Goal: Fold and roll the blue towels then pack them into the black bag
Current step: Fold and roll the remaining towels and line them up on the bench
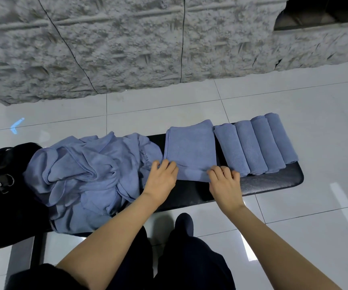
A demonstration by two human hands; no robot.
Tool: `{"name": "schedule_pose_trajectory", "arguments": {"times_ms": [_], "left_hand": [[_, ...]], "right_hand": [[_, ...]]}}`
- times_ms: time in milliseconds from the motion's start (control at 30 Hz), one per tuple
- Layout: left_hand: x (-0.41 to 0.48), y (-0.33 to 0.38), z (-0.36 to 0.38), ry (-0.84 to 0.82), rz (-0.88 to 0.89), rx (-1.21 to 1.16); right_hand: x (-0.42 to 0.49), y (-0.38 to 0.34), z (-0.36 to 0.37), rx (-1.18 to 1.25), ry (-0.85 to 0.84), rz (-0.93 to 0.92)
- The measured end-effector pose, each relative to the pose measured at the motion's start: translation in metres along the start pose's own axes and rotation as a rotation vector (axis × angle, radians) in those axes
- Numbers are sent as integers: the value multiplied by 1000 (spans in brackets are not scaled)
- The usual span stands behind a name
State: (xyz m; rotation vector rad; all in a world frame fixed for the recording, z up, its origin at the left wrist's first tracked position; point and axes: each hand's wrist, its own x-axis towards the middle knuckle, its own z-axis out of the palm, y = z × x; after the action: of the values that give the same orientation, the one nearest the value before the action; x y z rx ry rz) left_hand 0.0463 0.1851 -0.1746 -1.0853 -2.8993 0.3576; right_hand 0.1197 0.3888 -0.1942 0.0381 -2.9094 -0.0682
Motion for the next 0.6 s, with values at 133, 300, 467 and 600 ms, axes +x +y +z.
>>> {"name": "schedule_pose_trajectory", "arguments": {"times_ms": [133, 300, 467, 600], "left_hand": [[4, 1, -2, -21, -25, -15], [2, -7, -7, -143, -52, -149], [19, -7, -15, -171, -226, -405], [29, -7, -16, -37, -236, -419]], "right_hand": [[8, 3, 1, 35, 62, 26], [6, 15, -7, 69, 81, -3], [29, 16, -10, 54, -36, 29], [44, 18, -11, 127, -76, 31]]}}
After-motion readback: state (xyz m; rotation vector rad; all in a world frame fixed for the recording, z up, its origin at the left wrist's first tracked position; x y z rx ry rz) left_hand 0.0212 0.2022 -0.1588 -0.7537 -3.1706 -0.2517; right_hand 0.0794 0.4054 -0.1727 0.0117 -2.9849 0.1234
